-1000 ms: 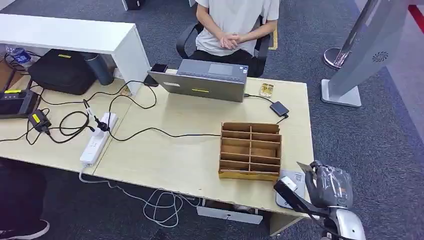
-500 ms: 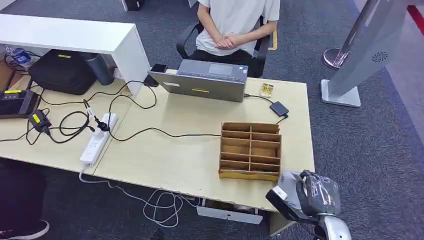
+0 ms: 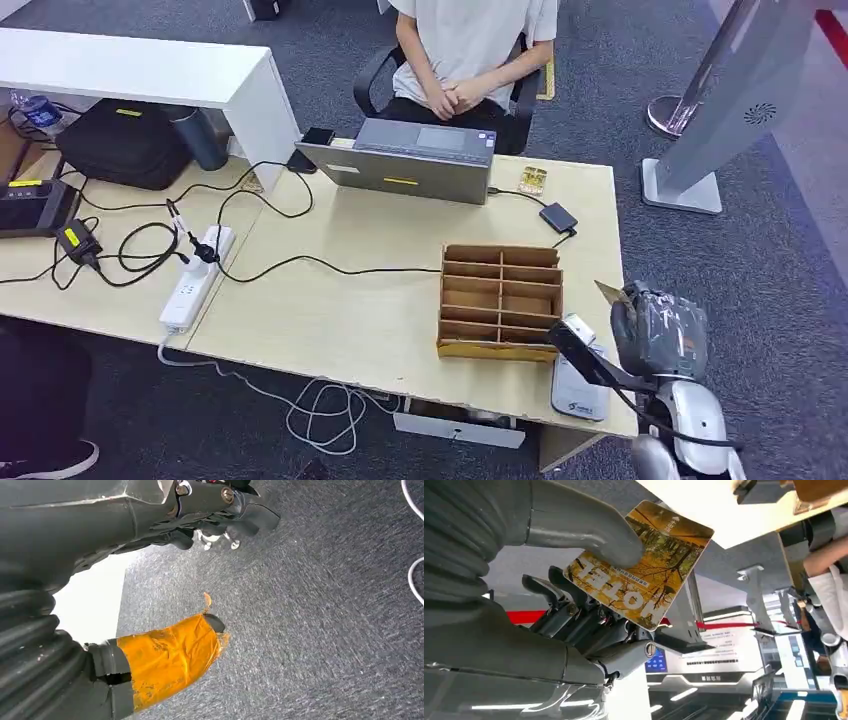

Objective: Pass the card to the sensor for recognition and then transmit it.

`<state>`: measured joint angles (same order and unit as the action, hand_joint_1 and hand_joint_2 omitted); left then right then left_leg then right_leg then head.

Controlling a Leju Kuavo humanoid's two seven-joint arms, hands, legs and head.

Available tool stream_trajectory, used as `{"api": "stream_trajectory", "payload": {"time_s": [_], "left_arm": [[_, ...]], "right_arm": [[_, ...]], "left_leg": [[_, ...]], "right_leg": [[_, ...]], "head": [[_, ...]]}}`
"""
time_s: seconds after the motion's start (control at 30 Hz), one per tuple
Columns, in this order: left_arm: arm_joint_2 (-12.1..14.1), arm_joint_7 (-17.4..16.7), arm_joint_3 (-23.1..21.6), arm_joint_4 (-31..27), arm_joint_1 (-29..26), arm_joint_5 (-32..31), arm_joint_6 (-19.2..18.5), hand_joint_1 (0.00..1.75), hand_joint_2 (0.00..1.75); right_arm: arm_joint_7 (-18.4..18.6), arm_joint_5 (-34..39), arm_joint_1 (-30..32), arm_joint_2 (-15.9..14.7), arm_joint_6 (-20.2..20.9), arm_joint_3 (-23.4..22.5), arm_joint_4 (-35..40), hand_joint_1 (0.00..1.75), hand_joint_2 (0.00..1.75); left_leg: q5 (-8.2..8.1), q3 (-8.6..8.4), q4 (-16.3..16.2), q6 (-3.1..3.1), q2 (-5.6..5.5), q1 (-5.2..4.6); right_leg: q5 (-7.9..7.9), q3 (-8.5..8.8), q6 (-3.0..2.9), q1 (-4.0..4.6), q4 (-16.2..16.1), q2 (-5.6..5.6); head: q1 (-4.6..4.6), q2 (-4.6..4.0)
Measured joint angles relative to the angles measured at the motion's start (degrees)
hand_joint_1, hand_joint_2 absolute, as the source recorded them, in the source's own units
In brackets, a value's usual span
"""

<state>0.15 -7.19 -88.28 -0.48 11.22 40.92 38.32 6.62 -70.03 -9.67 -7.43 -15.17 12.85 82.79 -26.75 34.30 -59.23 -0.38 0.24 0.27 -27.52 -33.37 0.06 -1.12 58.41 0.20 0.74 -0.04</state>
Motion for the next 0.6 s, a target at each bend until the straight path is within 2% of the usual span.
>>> {"api": "stream_trajectory", "payload": {"time_s": [0.47,0.53,0.6], "left_arm": [[0.1,0.0,0.0,0.0,0.0,-0.6,0.0,0.00,1.75],[-0.1,0.0,0.0,0.0,0.0,-1.1,0.0,0.00,1.75],[-0.8,0.1,0.0,0.0,0.0,-2.1,0.0,0.00,1.75]], "right_arm": [[0.2,0.0,-1.5,0.0,1.0,0.0,1.6,1.75,1.75],[0.9,-0.8,-4.2,0.0,2.9,0.1,2.3,1.75,1.75],[2.2,-4.6,-8.2,0.0,7.4,1.3,2.4,1.75,1.75]], "left_leg": [[0.00,0.04,0.0,0.00,0.02,-0.01],[0.00,0.04,0.0,0.00,0.08,-0.01],[0.01,0.04,0.0,-0.01,0.09,-0.01]], "right_leg": [[0.00,-0.01,0.00,-0.01,0.0,0.00],[0.02,-0.01,0.00,0.00,0.0,0.06],[0.03,0.00,0.02,-0.01,0.0,0.06]], "head": [[-0.02,0.00],[0.00,0.00],[-0.02,0.00]]}}
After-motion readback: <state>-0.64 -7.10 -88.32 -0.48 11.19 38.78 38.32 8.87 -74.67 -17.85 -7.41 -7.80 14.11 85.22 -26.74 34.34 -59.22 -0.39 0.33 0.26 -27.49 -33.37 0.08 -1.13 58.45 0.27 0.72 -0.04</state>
